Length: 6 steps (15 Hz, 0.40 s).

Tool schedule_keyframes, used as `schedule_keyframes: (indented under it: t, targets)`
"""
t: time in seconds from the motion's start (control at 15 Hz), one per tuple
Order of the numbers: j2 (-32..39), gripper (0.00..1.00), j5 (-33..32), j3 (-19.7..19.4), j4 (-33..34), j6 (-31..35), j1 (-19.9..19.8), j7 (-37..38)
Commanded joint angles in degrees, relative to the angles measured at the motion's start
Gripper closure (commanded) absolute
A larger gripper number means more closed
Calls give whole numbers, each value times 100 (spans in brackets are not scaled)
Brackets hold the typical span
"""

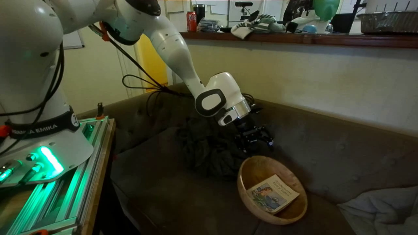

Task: Put the wooden bowl on the sofa

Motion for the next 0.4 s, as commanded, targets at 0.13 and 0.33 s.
schedule_keyframes:
  t: [0.13,0.33]
  targets:
    - [-1919,0,-657,2152,-824,2595,-2110,-1217]
    - [-1587,0,-564,2209,-584,2631,-2215,-1178]
